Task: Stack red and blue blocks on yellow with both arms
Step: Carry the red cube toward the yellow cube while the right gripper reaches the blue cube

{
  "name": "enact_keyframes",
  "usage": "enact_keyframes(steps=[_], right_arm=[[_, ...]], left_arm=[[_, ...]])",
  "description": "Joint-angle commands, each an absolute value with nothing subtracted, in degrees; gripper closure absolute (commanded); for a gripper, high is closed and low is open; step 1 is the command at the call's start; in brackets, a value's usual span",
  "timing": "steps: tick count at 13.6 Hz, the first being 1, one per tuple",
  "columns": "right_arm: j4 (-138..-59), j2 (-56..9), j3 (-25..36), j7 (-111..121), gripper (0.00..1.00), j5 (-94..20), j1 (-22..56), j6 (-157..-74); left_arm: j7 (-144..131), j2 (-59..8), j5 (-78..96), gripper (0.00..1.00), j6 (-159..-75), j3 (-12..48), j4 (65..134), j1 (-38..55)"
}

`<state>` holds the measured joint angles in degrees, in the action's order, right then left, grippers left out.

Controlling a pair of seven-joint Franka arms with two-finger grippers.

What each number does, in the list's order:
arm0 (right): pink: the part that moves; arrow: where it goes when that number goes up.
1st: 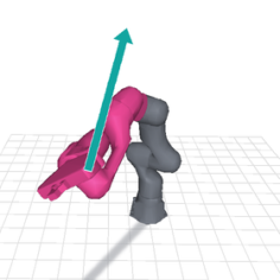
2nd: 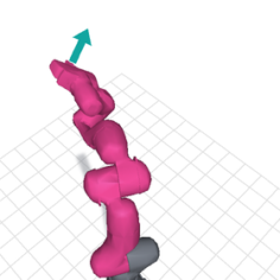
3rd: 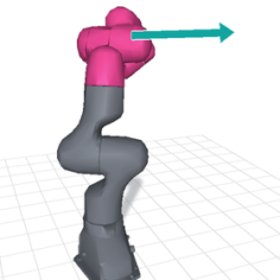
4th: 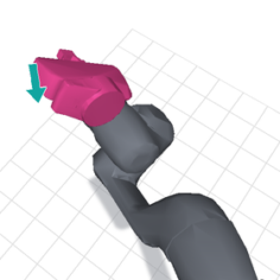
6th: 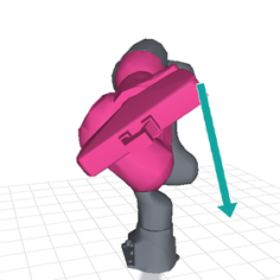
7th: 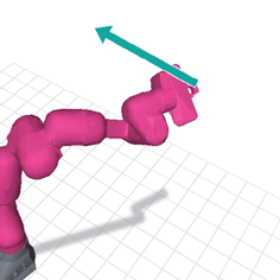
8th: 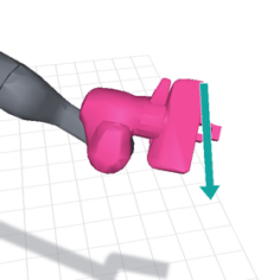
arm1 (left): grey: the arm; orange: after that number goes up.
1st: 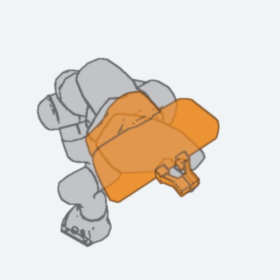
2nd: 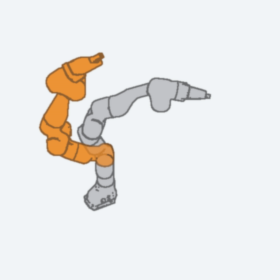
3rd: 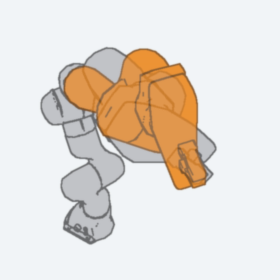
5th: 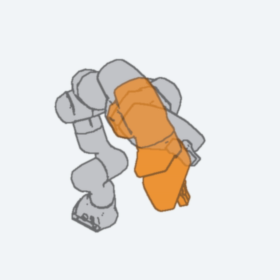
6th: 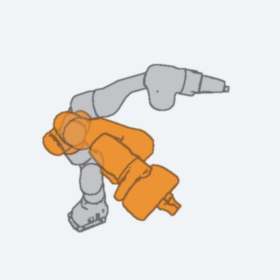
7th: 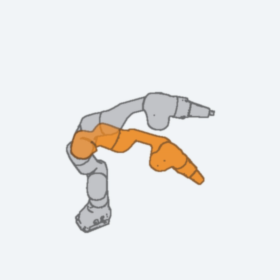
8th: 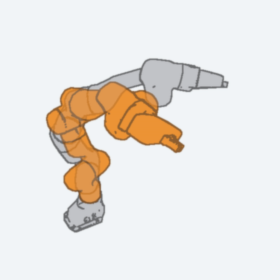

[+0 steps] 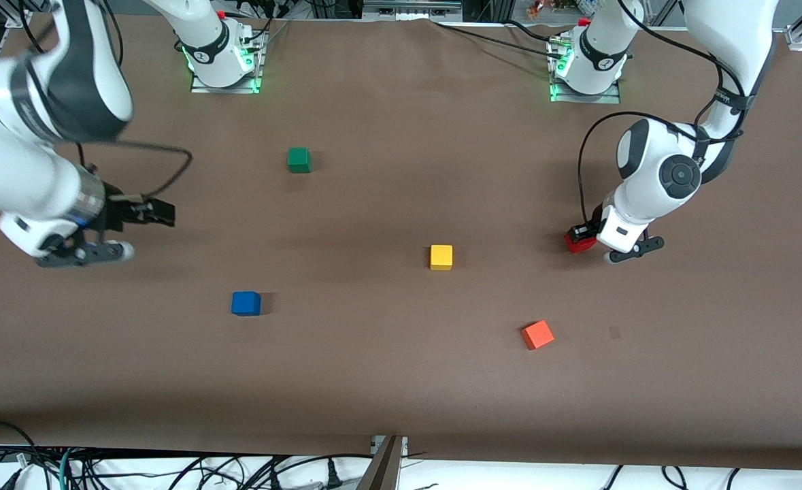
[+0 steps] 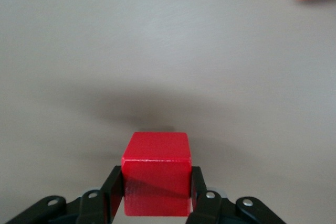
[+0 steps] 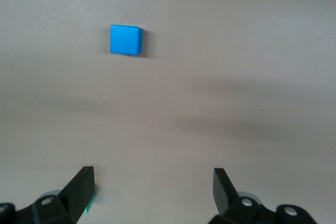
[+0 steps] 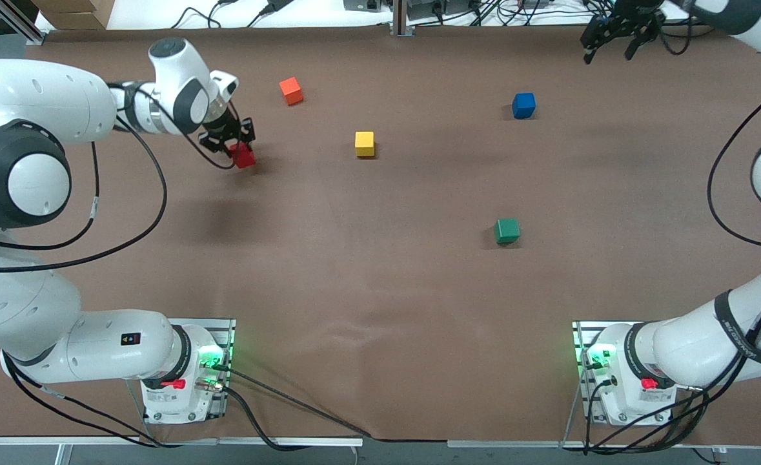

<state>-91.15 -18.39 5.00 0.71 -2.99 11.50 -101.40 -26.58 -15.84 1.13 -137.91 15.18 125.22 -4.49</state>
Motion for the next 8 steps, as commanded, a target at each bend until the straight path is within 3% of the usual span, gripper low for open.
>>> enact_keyframes(steps=[1, 5, 8], right_arm=[[-95.9, -20.6, 4.8, 1.9, 0.00, -4.7, 11.5, -109.6], [-103.2, -24.1, 3.2, 1.1, 0.00, -6.3, 11.7, -123.0], [-101.4, -27.3, 2.3, -1.6, 0.00, -10.3, 12.7, -126.4]], left_arm=[[-26.7, -15.0, 1.6, 0.95, -125.3, 18.8, 113.6, -4.0], [-26.4, -17.4, 1.2, 1.00, -120.2, 20.7, 105.3, 1.4], [-26.7, -18.9, -1.3, 1.00, -120.1, 20.7, 101.8, 6.1]])
